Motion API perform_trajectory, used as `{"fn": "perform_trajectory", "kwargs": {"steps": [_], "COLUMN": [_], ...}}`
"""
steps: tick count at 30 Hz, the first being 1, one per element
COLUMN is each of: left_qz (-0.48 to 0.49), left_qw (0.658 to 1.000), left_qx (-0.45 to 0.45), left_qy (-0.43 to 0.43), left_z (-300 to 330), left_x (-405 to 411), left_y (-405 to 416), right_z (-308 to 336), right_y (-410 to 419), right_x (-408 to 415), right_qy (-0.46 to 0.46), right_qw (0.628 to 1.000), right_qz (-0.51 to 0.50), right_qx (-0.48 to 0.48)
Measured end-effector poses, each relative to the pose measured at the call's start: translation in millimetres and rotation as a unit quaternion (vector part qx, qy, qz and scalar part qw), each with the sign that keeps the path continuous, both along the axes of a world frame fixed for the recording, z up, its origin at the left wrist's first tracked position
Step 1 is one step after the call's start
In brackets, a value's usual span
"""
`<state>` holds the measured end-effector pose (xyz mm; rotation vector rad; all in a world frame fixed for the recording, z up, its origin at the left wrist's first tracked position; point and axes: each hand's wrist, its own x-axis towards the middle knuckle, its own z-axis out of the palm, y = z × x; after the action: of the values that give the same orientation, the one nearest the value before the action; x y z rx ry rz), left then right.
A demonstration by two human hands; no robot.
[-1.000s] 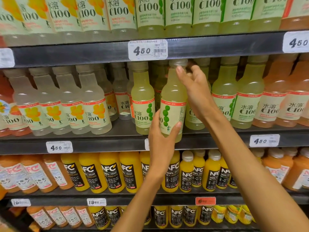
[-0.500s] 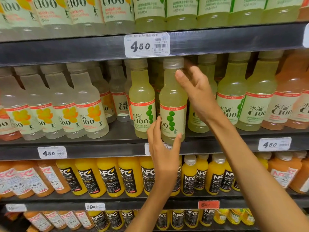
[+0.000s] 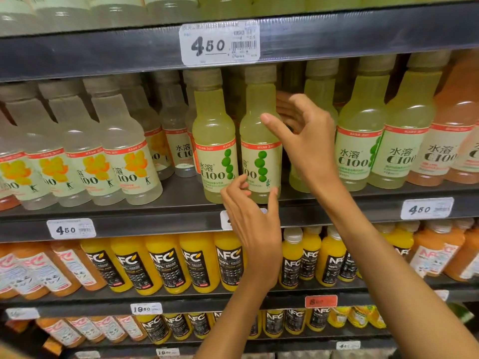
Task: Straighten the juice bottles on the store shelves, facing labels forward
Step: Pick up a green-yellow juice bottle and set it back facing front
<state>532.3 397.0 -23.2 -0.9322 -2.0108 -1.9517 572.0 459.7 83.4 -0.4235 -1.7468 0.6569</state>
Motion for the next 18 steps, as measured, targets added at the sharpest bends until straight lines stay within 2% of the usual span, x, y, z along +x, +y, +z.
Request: {"fn": "perform_trajectory", "kwargs": {"steps": [5, 9, 14, 16, 18], "left_qz": [0.009, 0.001, -0.018, -0.04, -0.065], "left_qw": [0.998, 0.998, 0.998, 0.997, 0.994], "left_qx": [-0.05, -0.055, -0.011, 0.001, 0.004], "left_qy": [0.033, 0.036, 0.057, 0.066, 0.083], "left_z": [4.4, 7.0, 13.6, 17.5, 20.2], "left_x": [-2.6, -1.3, 2.3, 7.4, 13.1], "left_y": [1.5, -3.5, -12.1, -12.7, -12.0], "right_z": [-1.2, -1.3, 0.5, 1.2, 1.2], "right_y": [3.4, 0.4, -0.5, 6.1, 12.6], "right_x": [-10.2, -10.6, 22.8, 30.6, 28.7], "right_qy": [-0.026, -0.039, 0.127, 0.093, 0.0], "right_qw": [0.999, 0.997, 0.983, 0.977, 0.975], "right_qz": [-0.042, -0.072, -0.128, -0.186, -0.22], "right_qx": [0.001, 0.015, 0.029, 0.037, 0.039]}}
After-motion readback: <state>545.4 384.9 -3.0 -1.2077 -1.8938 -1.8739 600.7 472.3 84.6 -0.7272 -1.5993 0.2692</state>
